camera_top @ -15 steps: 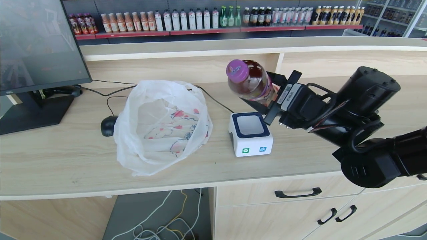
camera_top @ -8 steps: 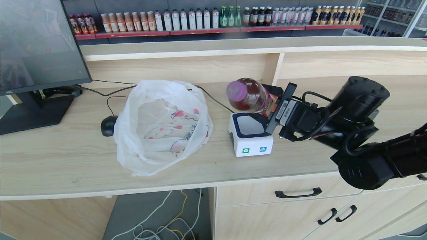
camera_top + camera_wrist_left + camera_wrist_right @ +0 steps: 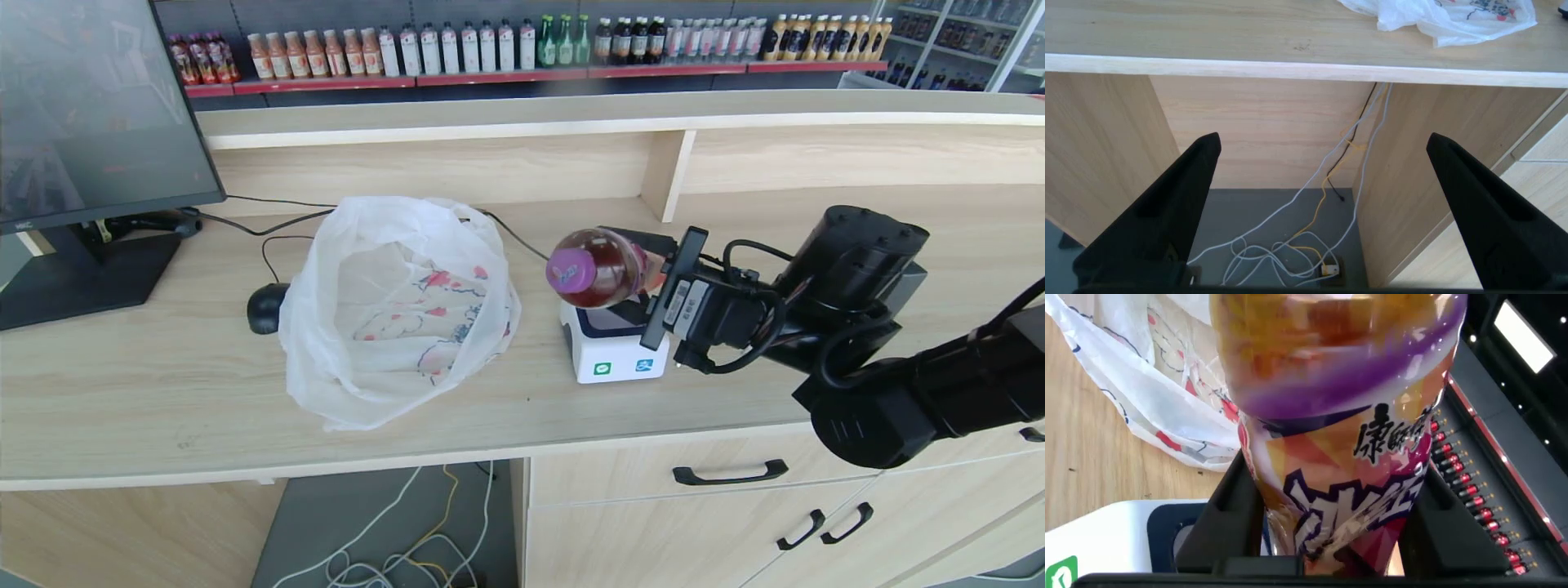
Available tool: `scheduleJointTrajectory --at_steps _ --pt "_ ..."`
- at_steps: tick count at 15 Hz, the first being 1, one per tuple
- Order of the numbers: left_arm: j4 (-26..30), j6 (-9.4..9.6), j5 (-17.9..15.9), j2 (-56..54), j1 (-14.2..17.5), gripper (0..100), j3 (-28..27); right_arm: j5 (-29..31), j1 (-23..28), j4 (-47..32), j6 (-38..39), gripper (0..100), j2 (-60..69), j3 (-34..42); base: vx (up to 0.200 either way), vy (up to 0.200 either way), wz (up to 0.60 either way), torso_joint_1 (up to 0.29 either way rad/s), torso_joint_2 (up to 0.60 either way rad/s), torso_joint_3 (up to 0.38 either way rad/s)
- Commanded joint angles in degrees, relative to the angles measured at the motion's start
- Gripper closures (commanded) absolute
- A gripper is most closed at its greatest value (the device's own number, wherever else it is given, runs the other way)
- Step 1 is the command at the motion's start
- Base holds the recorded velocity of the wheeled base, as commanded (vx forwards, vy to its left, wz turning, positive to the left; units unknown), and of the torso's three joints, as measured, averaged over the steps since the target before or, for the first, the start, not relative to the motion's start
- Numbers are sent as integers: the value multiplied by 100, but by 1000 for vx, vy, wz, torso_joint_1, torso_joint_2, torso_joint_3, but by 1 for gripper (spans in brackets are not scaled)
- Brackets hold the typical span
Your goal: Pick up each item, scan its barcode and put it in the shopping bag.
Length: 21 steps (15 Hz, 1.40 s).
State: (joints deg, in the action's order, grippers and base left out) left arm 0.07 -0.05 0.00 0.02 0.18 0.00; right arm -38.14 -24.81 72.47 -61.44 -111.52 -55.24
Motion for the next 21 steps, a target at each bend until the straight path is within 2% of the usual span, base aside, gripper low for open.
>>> scheduleJointTrajectory --at_steps 1,21 --pt "1 -4 0 -2 -1 0 0 -9 55 -14 1 100 -98 -14 0 0 0 0 0 0" --pt "1 -4 0 -2 -1 0 0 -79 11 -14 9 100 -107 4 0 0 0 0 0 0"
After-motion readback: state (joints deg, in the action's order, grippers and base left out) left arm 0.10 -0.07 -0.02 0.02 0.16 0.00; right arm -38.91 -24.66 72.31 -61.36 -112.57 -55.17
